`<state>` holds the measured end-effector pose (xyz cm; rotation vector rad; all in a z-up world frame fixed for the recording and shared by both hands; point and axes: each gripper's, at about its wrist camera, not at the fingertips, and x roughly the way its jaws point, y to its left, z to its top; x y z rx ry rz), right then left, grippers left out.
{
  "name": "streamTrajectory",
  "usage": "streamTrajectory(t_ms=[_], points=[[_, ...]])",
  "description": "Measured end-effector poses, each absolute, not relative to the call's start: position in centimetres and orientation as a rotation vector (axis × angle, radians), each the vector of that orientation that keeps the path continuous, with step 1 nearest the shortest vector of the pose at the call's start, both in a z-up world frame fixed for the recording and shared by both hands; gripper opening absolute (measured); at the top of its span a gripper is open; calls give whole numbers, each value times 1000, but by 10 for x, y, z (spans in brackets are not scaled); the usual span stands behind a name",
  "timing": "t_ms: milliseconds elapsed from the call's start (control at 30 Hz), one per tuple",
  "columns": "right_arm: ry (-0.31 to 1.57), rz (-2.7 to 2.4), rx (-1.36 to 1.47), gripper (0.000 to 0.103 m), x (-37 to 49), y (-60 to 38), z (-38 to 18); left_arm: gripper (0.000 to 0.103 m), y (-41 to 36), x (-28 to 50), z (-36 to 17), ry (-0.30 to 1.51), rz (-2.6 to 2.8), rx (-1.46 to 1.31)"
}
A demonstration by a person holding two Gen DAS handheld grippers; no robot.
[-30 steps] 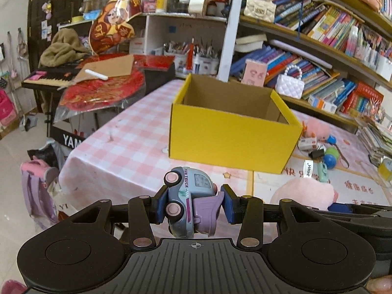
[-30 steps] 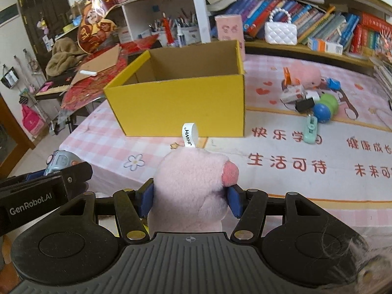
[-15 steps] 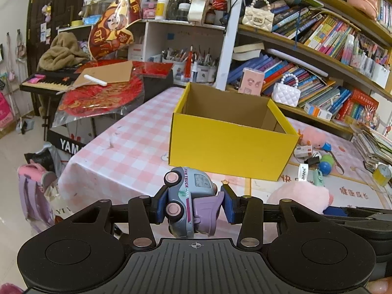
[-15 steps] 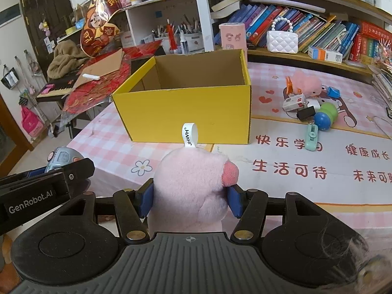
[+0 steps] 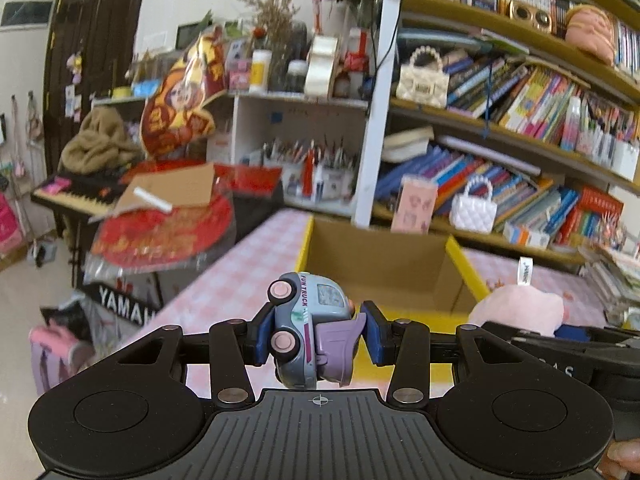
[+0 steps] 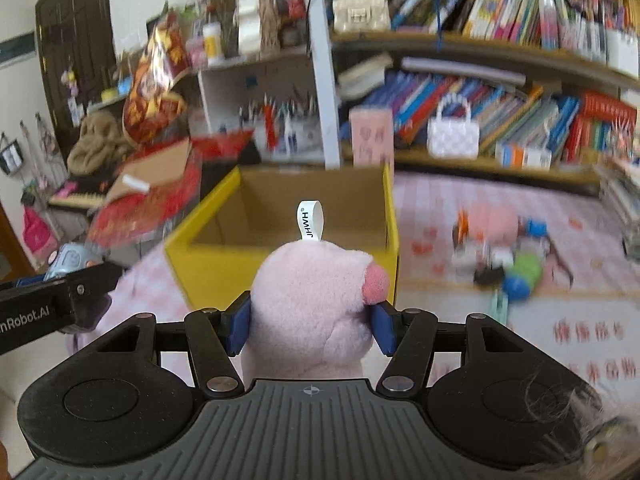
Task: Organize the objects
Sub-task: 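Lift and carry the pig plush and the toy car over the yellow box with both tools, then open both tools to drop the pig plush and the toy car into the box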
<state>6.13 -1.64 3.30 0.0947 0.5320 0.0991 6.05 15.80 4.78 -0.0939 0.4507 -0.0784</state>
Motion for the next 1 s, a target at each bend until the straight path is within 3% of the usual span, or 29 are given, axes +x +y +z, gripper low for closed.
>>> streamTrajectory(t_ms=[467, 1000], points=[[483, 101, 52, 56, 173, -29, 38, 43, 127, 158, 44, 470, -110, -78], [693, 310, -221, 56, 273, -20, -22, 43, 99, 240, 0, 619, -65, 21]])
